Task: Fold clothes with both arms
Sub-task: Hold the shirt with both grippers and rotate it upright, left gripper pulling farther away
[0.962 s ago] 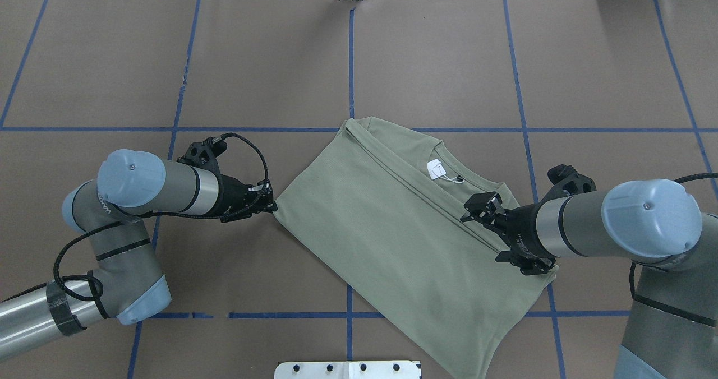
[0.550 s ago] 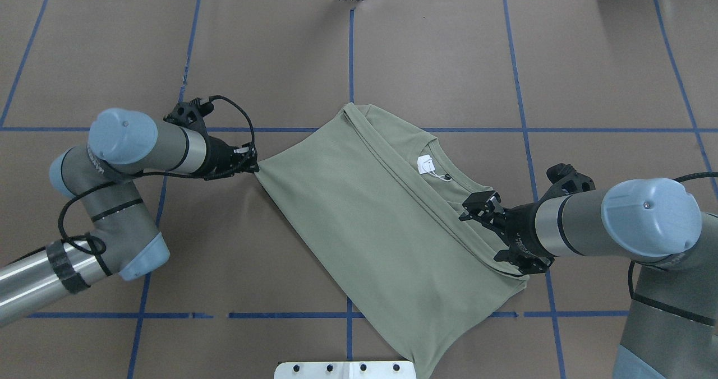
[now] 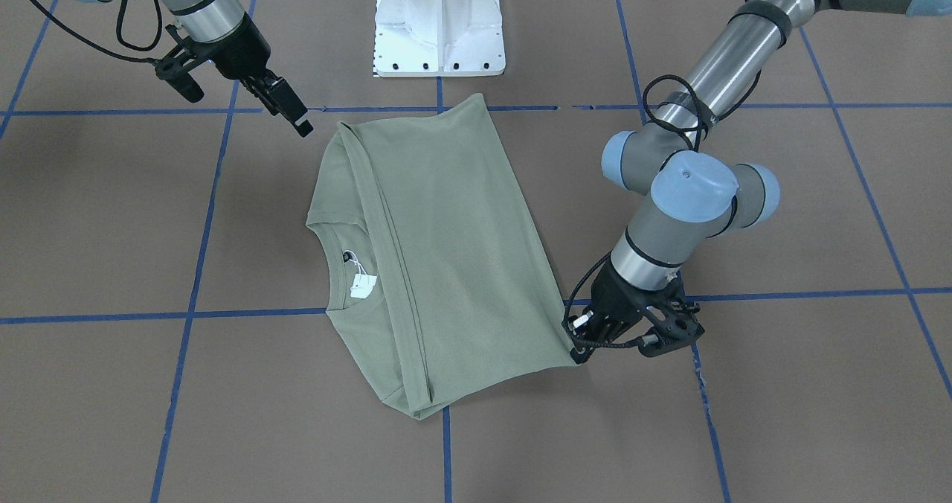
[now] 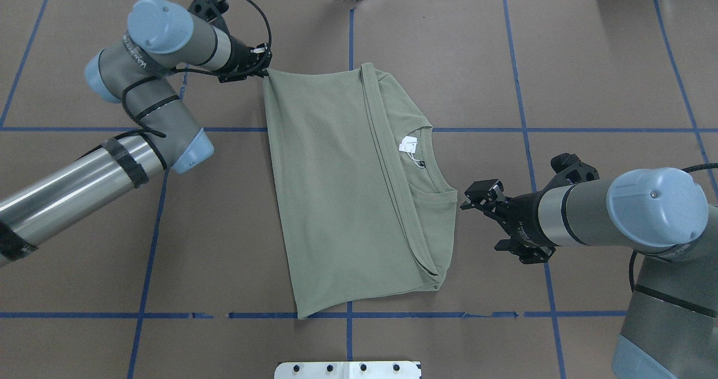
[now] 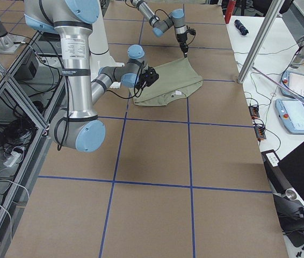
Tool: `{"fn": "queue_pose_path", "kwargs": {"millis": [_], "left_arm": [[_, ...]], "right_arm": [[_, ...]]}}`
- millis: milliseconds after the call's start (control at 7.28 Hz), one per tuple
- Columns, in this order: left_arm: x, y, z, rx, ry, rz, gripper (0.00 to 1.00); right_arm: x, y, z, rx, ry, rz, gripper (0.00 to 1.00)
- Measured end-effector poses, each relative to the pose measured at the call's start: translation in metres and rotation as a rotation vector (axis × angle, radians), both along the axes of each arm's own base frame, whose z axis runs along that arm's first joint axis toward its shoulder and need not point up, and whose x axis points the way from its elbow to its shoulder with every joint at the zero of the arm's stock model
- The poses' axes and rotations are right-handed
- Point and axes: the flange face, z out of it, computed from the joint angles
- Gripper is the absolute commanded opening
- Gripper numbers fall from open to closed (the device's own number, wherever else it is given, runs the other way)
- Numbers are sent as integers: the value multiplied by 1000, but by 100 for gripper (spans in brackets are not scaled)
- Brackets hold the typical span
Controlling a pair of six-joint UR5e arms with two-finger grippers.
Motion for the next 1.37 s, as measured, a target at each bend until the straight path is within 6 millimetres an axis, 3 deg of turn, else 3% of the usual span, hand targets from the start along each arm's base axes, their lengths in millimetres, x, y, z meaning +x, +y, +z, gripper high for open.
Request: {"fn": "queue_pose_path", "kwargs": {"millis": [275, 825, 962, 1099, 1374], "left_arm": [[12, -37, -9, 34, 3, -45, 0], [27, -63, 0, 61, -10, -84, 1], [26, -65, 2, 68, -18, -89, 7], [23, -67, 3, 73, -24, -92, 39], [16, -71, 8, 81, -37, -95, 46]], "right_arm": [[1, -4, -5, 6, -7, 10, 100], [2, -8, -13, 15, -22, 20, 100], [0, -9, -18, 21, -30, 24, 100], [0, -11, -21, 26, -33, 30, 100], [-5, -15, -20, 28, -28, 39, 100]]}}
